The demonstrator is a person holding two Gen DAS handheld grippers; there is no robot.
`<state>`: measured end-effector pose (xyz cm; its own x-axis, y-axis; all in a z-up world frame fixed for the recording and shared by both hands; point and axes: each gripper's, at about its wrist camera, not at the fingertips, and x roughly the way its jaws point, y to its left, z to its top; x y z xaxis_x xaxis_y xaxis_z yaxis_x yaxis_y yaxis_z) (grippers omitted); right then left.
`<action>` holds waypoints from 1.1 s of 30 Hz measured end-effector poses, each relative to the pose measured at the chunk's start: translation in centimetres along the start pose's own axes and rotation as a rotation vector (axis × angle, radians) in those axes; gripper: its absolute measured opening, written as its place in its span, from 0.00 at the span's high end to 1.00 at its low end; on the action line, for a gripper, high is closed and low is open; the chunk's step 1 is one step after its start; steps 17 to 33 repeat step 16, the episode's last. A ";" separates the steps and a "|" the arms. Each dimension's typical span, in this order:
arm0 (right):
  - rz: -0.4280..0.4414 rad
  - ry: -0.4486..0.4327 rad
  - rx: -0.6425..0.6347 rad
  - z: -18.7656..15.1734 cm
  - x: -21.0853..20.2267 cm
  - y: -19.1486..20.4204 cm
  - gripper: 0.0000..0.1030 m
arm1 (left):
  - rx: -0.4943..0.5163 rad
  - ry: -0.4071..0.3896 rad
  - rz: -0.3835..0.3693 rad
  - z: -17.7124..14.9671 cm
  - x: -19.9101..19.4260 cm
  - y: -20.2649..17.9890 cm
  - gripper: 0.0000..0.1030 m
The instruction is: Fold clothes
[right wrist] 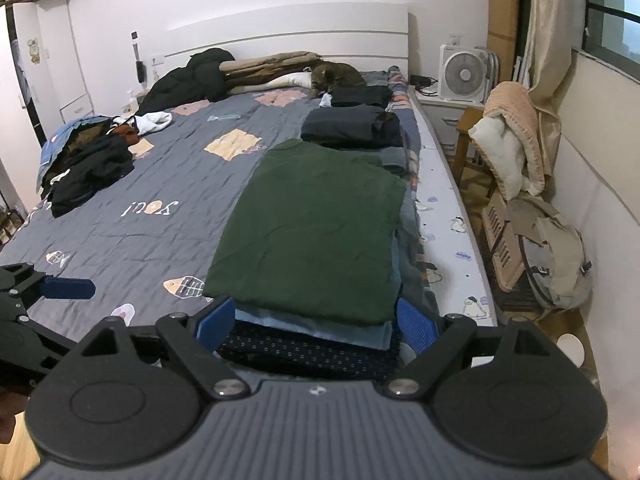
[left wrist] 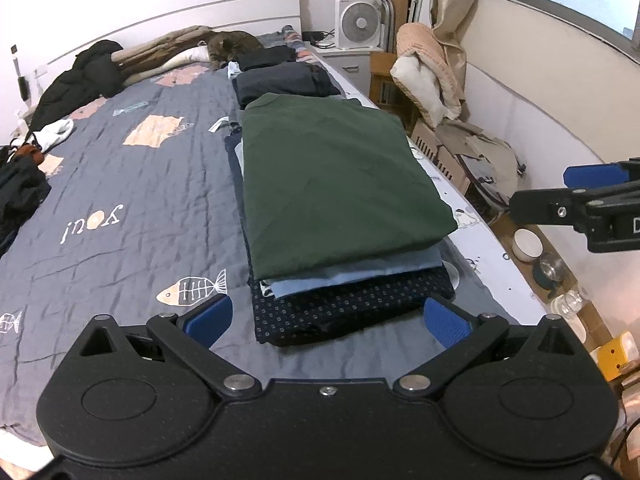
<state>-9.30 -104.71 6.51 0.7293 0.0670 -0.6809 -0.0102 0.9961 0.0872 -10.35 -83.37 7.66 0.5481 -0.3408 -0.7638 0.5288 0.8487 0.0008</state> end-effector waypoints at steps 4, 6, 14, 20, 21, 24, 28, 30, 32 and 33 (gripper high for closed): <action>-0.008 0.000 0.006 0.0 -0.1 -0.4 0.15 | -0.004 0.003 0.002 0.0 0.1 -0.3 0.00; -0.010 0.000 0.007 -0.1 -0.1 -0.5 0.15 | -0.003 0.003 0.003 0.1 0.1 -0.4 0.00; -0.008 0.006 0.001 0.0 0.1 -0.4 0.15 | 0.012 -0.011 -0.018 0.0 0.1 -0.6 0.00; -0.005 0.007 0.000 0.0 0.2 -0.4 0.15 | 0.017 -0.021 -0.018 0.0 0.0 -0.7 0.00; -0.005 0.007 0.000 0.0 0.2 -0.4 0.15 | 0.017 -0.021 -0.018 0.0 0.0 -0.7 0.00; -0.005 0.007 0.000 0.0 0.2 -0.4 0.15 | 0.017 -0.021 -0.018 0.0 0.0 -0.7 0.00; -0.005 0.007 0.000 0.0 0.2 -0.4 0.15 | 0.017 -0.021 -0.018 0.0 0.0 -0.7 0.00; -0.005 0.007 0.000 0.0 0.2 -0.4 0.15 | 0.017 -0.021 -0.018 0.0 0.0 -0.7 0.00; -0.005 0.007 0.000 0.0 0.2 -0.4 0.15 | 0.017 -0.021 -0.018 0.0 0.0 -0.7 0.00; -0.005 0.007 0.000 0.0 0.2 -0.4 0.15 | 0.017 -0.021 -0.018 0.0 0.0 -0.7 0.00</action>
